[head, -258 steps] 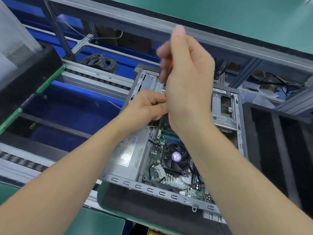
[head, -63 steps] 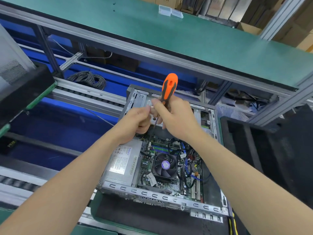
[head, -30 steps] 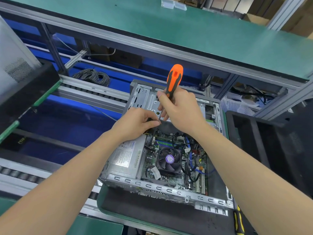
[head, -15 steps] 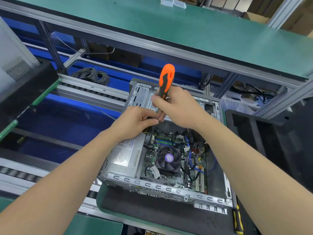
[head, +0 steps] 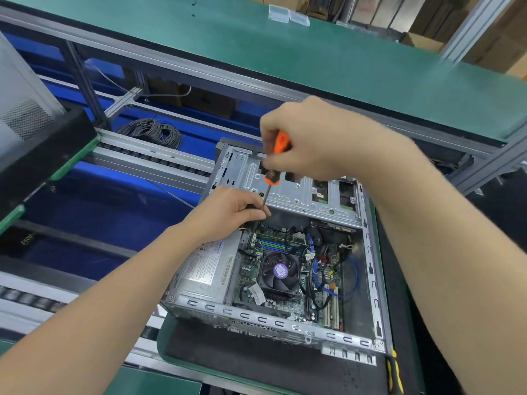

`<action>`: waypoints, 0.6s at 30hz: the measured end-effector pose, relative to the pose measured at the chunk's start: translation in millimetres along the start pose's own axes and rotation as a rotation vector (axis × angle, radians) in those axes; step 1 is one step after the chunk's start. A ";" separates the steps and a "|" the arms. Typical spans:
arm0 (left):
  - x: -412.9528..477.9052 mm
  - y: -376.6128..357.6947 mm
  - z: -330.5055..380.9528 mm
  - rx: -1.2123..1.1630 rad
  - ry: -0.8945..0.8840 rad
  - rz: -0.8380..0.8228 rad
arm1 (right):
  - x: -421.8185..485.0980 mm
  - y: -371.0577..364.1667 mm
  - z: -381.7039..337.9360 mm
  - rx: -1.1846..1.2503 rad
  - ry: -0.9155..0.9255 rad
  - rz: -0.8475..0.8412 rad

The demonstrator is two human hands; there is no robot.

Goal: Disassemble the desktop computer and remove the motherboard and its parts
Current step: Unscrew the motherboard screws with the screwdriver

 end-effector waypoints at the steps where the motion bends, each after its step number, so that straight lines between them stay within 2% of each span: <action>1: -1.0 -0.4 1.5 -0.005 -0.018 0.004 | -1.7 4.4 -0.2 -0.025 0.063 -0.054; 5: -1.1 -1.1 5.7 -0.003 -0.042 0.008 | -2.3 3.4 -9.4 -0.111 0.208 -0.090; 9: 1.2 -0.7 3.3 0.046 -0.011 -0.004 | 0.9 -0.6 -5.7 -0.053 0.162 -0.085; 11: 2.5 -0.9 1.4 0.036 0.004 0.001 | 2.5 -1.7 -2.9 -0.089 0.045 0.044; 13: 2.5 -1.4 0.9 0.027 0.001 0.004 | 3.7 -3.8 -5.3 -0.104 -0.176 0.143; 15: 2.6 -2.0 -0.4 0.015 0.024 -0.006 | 5.3 -9.1 -6.4 -0.018 -0.282 0.134; 16: 2.6 -2.0 -1.5 0.008 0.037 -0.004 | 7.1 -10.1 -6.5 -0.007 -0.241 0.112; 18: 2.4 -1.9 -3.1 0.014 0.041 0.008 | 6.9 -6.0 -9.5 -0.016 -0.048 0.036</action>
Point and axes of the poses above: each hand's wrist, its own x-axis towards the middle knuckle, its own y-axis out of the back of the hand, z = x × y, the point moved 3 cm from there along x, towards the middle knuckle, and after that the axes turned 4 degrees about -x, right-handed, at the moved point
